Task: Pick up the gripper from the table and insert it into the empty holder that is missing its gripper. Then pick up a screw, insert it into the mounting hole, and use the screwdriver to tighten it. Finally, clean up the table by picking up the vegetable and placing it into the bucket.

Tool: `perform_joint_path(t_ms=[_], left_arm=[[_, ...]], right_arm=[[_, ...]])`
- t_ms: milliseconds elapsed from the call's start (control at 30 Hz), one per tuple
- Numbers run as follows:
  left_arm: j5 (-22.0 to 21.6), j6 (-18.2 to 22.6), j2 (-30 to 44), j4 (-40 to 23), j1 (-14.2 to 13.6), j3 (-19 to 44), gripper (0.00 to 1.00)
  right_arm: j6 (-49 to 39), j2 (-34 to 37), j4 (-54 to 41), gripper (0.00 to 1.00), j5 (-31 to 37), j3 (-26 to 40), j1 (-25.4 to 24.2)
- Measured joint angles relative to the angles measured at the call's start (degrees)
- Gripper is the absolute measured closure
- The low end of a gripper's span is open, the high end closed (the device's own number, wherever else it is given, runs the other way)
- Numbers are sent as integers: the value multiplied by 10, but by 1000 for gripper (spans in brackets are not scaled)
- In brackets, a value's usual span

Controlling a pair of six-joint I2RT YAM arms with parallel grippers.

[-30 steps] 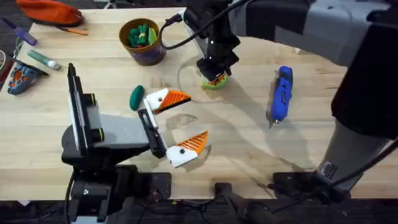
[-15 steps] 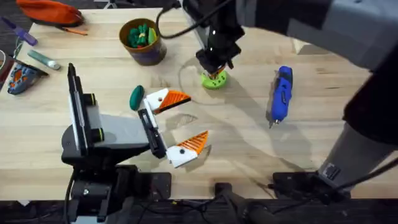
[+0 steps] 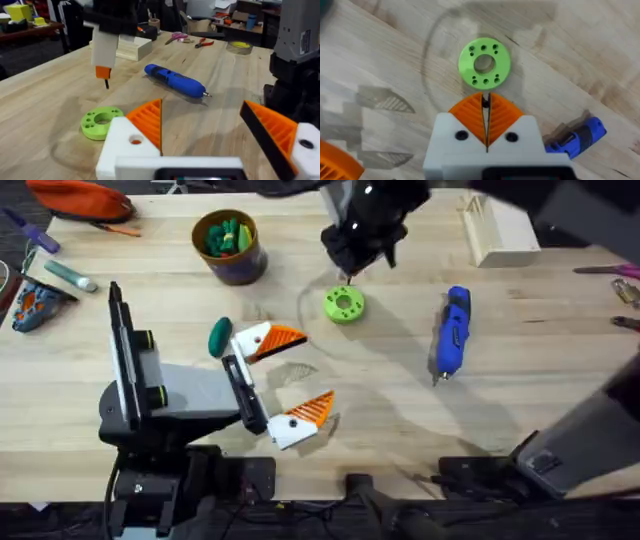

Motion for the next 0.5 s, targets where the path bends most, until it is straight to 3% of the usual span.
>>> perform_joint_path(t_ms=[200, 500], left_arm=[[0, 0, 0, 0, 0, 0, 15], [0, 0, 0, 0, 0, 0, 15]], right_arm=[[-4, -48, -52, 995, 1, 20, 2], [-7, -49, -128, 995, 2, 132, 29]])
